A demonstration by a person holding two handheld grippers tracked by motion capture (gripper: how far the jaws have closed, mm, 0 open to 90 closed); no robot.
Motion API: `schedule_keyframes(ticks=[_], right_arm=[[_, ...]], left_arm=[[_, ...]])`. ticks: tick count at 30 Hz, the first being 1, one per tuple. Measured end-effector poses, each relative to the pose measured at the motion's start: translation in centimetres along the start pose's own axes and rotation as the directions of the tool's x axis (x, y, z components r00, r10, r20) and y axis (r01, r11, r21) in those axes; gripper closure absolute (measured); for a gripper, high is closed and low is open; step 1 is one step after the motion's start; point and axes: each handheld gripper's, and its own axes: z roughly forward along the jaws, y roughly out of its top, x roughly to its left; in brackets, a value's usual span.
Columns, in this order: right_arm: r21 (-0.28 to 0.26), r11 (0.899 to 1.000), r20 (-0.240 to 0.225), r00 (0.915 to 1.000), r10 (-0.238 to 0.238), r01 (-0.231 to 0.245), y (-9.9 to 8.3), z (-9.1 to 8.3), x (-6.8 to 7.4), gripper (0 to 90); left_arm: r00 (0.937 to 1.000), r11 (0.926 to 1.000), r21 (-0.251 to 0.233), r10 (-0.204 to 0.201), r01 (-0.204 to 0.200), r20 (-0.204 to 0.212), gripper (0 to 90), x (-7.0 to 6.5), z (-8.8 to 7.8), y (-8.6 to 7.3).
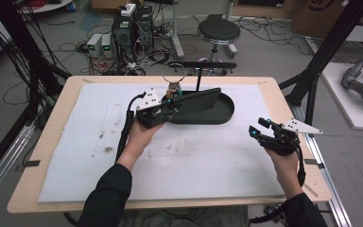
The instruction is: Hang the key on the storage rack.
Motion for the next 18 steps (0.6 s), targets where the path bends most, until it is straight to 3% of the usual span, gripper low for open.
schedule_keyframes(ticks=[7, 18], right_arm=[[0.001, 1.0, -0.002, 1.0, 0.001, -0.001, 0.0, 0.1, 0.0, 41.2], [-0.001, 1.0, -0.002, 1.0, 0.003, -0.003, 0.0, 0.0, -0.1, 41.2]], left_arm=[[0.9999, 0.9999, 0.001, 0.014, -0.014, 0.0, 74.5, 0.6, 1.5, 0.7], [1.0, 0.9999, -0.013, -0.005, 0.005, 0.006, 74.5, 1.5, 3.9, 0.4]])
